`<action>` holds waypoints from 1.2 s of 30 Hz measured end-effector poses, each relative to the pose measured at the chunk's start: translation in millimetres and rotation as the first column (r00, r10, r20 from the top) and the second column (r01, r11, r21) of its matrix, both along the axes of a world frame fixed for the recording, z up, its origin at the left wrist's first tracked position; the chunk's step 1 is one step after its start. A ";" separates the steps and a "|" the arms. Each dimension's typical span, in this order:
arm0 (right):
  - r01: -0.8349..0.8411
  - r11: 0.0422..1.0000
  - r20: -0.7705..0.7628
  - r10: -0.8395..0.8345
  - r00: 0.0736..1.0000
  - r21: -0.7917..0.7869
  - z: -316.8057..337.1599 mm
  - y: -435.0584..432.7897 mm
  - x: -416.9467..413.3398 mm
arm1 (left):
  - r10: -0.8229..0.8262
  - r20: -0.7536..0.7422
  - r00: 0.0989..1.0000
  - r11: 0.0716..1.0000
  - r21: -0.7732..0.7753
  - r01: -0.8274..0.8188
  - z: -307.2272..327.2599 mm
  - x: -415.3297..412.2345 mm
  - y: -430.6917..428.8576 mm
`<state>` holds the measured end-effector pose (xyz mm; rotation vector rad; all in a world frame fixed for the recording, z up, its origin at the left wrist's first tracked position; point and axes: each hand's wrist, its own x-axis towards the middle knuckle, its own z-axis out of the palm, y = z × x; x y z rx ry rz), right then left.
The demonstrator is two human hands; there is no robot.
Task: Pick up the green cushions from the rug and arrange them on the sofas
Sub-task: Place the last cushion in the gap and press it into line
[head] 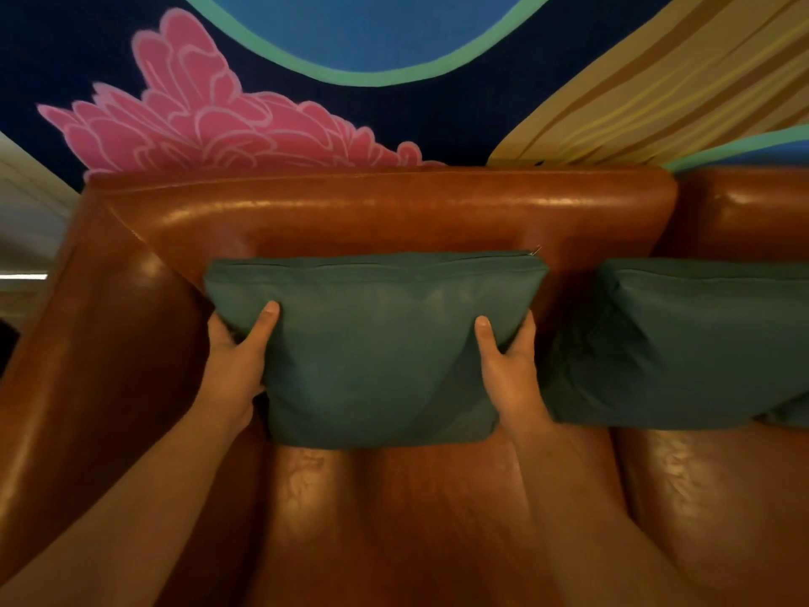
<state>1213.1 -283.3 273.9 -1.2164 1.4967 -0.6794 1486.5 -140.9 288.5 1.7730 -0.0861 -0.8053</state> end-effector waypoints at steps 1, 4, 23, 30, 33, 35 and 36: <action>0.014 1.000 -0.038 -0.014 0.999 0.009 8.7 -0.8 0.9 | -0.016 0.053 0.998 0.999 0.031 0.015 4.5 -0.2 1.0; 0.033 0.999 -0.174 -0.030 0.984 0.016 48.9 2.3 3.9 | -0.132 0.264 0.955 0.985 0.145 0.096 29.1 -4.7 11.5; -0.409 0.913 -0.563 0.334 0.756 -0.007 243.2 69.1 -55.1 | -0.707 0.521 0.479 0.707 0.546 0.450 225.3 -161.6 28.3; -0.371 0.928 -0.574 0.287 0.767 -0.032 260.1 72.9 -140.2 | -0.735 0.518 0.438 0.678 0.563 0.473 237.4 -251.3 22.5; -0.372 0.928 -0.578 0.287 0.764 -0.031 259.1 67.3 -192.7 | -0.739 0.530 0.416 0.674 0.570 0.470 241.9 -299.4 10.9; -0.385 0.922 -0.581 0.294 0.759 -0.035 259.9 61.8 -234.2 | -0.739 0.543 0.399 0.673 0.573 0.467 245.3 -335.0 2.6; -0.395 0.918 -0.584 0.300 0.754 -0.039 260.7 58.5 -253.4 | -0.744 0.549 0.380 0.667 0.582 0.464 247.1 -349.7 -0.4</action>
